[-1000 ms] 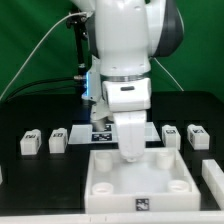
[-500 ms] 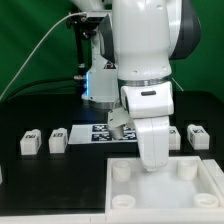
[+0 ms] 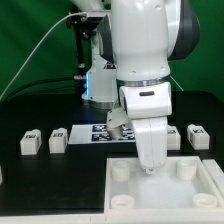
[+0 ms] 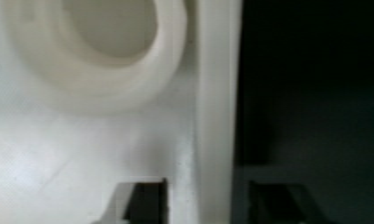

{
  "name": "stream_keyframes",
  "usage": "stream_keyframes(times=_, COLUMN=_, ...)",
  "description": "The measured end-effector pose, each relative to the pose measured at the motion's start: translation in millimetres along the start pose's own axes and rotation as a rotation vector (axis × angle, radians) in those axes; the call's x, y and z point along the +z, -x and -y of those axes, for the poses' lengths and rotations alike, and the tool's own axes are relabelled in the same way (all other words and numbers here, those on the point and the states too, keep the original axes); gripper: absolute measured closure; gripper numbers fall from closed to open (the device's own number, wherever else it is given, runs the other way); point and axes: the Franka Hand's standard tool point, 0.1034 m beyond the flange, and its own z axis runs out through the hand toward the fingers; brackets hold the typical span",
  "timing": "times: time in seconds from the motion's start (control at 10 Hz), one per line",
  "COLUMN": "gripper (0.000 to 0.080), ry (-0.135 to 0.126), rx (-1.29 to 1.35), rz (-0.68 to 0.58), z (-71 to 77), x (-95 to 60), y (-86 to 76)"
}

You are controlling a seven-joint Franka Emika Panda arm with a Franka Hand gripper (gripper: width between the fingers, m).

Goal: Assemble one leg

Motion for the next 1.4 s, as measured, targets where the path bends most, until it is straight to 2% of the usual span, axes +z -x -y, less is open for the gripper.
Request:
stream_keyframes(times=0.2, gripper=0.0271, ry=0.0, rx=0.001, rz=0.0, z=0.1, x=0.1, y=0.3)
stream_keyframes(times=0.3, gripper=0.0271, ry=0.0, rx=0.001, rz=0.0, z=0.1, x=0.2, y=0.4)
stream_keyframes(times=0.4, gripper=0.0174, ry=0.0, rx=0.001, rz=0.0, z=0.1, x=0.2, y=0.5)
stream_keyframes(times=1.1, gripper=0.015, ry=-0.001, rx=0.002, rz=0.0, z=0.1, x=0.3, y=0.9)
stream_keyframes(times=1.2, gripper=0.015, ry=0.003, rx=0.067, rz=0.0, z=0.2, x=-2.2, y=-2.2)
stream_keyframes(times=1.3, gripper=0.015, ry=0.015, rx=0.115, rz=0.003, z=1.9, x=-13.1, y=-10.5)
stream_keyframes(times=1.4, gripper=0.015, ry=0.017, rx=0.145, rz=0.01, z=5.9, x=-23.3, y=-18.4)
